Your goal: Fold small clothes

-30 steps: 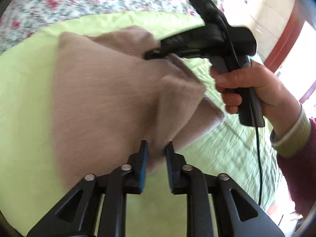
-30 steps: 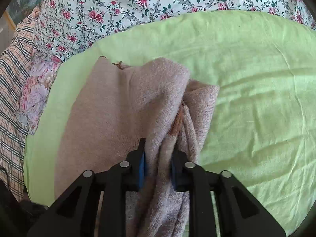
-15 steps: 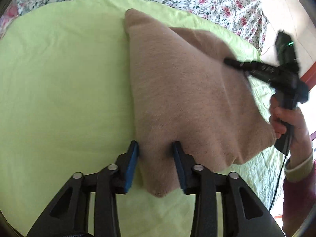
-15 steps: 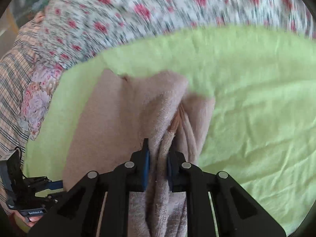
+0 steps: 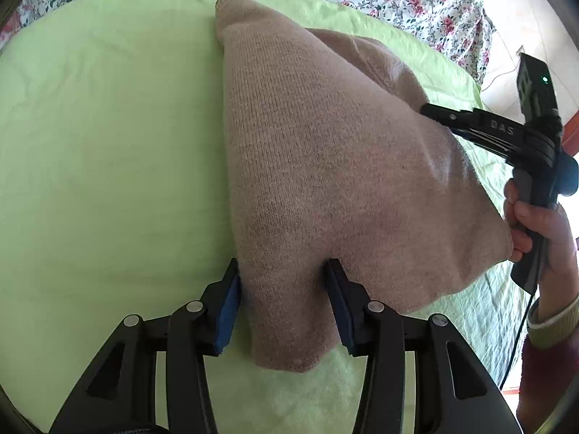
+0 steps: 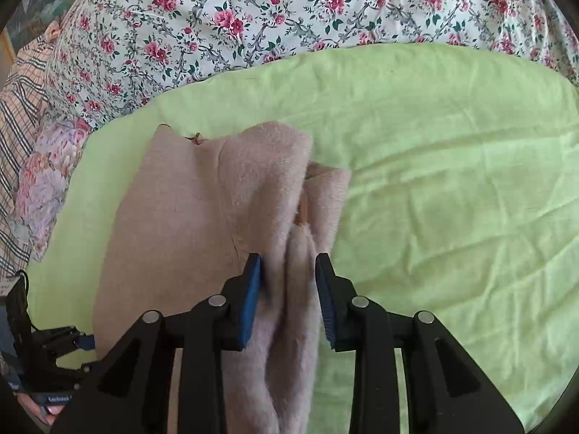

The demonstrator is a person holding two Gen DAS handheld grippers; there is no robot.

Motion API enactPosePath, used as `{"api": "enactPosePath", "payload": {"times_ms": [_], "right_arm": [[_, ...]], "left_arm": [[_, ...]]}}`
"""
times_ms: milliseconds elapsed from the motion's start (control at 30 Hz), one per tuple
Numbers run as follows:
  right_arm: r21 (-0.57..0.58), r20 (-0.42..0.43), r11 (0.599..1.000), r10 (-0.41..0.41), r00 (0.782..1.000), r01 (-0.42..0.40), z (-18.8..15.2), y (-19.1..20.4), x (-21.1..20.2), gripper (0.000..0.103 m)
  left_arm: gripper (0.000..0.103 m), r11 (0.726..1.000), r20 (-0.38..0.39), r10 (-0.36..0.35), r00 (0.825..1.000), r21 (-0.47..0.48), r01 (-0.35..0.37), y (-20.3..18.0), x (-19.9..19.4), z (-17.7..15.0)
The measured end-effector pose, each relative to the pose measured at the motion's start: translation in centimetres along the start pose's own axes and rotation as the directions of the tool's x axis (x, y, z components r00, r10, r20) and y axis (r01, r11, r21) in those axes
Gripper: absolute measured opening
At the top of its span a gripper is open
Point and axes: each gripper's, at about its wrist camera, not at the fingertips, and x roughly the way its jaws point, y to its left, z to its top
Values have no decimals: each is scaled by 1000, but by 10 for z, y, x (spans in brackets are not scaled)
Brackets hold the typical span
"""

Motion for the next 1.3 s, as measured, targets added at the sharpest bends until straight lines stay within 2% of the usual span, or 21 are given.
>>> {"api": "enactPosePath", "payload": {"times_ms": [200, 400, 433, 467, 533, 567, 600, 633, 733, 800, 867, 933, 1000, 1100, 1167, 1233, 1300], "right_arm": [[18, 12, 1000, 7, 1000, -8, -3, -5, -10, 32], [77, 52, 995, 52, 997, -56, 19, -7, -7, 33], [88, 52, 994, 64, 997, -69, 23, -7, -3, 38], [102, 44, 991, 80, 996, -84, 29, -7, 4, 48], [125, 19, 987, 96, 995, -98, 38, -8, 23, 55], [121, 7, 987, 107, 994, -107, 41, -6, 29, 49], [106, -4, 988, 111, 994, -110, 43, -3, 33, 33], [88, 3, 992, 93, 996, -93, 45, 0, 32, 12], [64, 104, 997, 35, 994, -42, 45, 1, 11, 11], [91, 92, 996, -27, 995, 19, 41, -8, 19, 8], [137, 14, 991, -12, 1000, 10, 34, -22, 38, 9], [157, 24, 988, -7, 1000, 4, 30, -27, 34, 17], [162, 51, 987, 5, 999, -13, 25, -25, 13, 20], [132, 65, 990, 45, 997, -53, 7, -15, -22, 24], [102, 51, 991, 79, 996, -84, -12, -6, -39, 34], [58, 30, 994, 96, 995, -97, -30, 3, -48, 35], [22, -14, 998, 58, 998, -58, -46, 10, -48, 35]], "left_arm": [[49, 1000, -2, 9, 1000, 4, -9, -6, 2, -1], [49, 1000, 11, 5, 1000, 8, -5, -5, -7, -1], [49, 1000, 6, 6, 1000, 9, -6, -5, -6, -1], [49, 1000, 2, 4, 1000, 6, -4, -6, -3, 1], [49, 1000, -2, -1, 1000, 4, 1, -6, -1, 1], [49, 1000, -3, 0, 1000, 5, 0, -7, -1, 1], [49, 1000, -4, 1, 1000, 6, -1, -7, 0, 2], [49, 1000, -5, 1, 1000, 7, -1, -7, 0, 2], [50, 1000, -6, -5, 1000, 12, 5, -6, 0, 2], [51, 1000, -12, -11, 1000, 8, 11, -4, 3, 2], [53, 1000, -18, -17, 1000, 7, 17, -4, 6, 2], [53, 1000, -19, -9, 1000, 13, 9, -6, 6, 2], [53, 1000, -21, -17, 1000, 11, 17, -5, 3, 1], [53, 1000, -22, -28, 999, 2, 28, -1, -1, -4], [53, 999, -20, -33, 999, -4, 33, 1, -3, -7], [54, 999, -19, -35, 999, -9, 35, 2, -4, -10], [54, 1000, -23, -30, 999, -9, 29, 2, -3, -13]]}}
